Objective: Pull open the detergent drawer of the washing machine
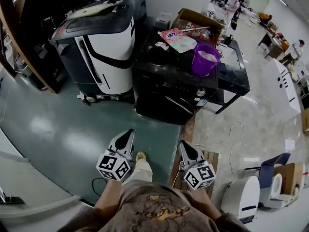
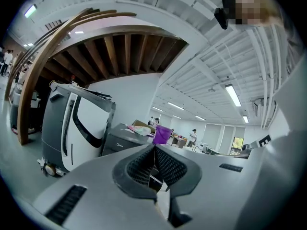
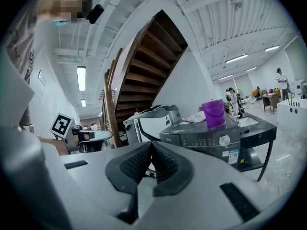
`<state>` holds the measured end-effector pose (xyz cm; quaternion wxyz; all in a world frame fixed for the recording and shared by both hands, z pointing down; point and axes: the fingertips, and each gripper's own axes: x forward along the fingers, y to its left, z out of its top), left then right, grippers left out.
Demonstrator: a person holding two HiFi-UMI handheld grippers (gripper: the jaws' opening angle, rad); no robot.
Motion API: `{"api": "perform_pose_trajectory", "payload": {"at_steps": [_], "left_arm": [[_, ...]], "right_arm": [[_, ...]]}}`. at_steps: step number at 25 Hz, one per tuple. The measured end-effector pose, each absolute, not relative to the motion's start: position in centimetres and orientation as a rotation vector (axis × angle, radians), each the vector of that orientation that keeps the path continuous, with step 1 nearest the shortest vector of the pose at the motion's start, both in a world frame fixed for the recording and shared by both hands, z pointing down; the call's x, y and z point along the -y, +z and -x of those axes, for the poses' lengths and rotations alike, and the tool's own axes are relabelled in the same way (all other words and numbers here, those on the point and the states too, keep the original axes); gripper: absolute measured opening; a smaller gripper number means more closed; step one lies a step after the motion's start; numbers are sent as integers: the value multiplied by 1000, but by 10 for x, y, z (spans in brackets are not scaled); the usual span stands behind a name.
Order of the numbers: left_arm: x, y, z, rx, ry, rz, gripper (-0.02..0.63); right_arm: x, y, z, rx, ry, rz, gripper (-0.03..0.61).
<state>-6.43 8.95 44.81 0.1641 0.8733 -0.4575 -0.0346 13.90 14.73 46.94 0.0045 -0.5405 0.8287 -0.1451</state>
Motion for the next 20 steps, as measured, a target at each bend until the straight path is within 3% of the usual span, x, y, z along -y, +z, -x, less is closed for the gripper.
{"api": "perform_pose_trajectory", "payload": {"at_steps": [20], "left_arm": [[73, 437, 74, 1098, -105, -2570, 23]], "right_arm": [[7, 458, -113, -2530, -414, 1794, 2]]}}
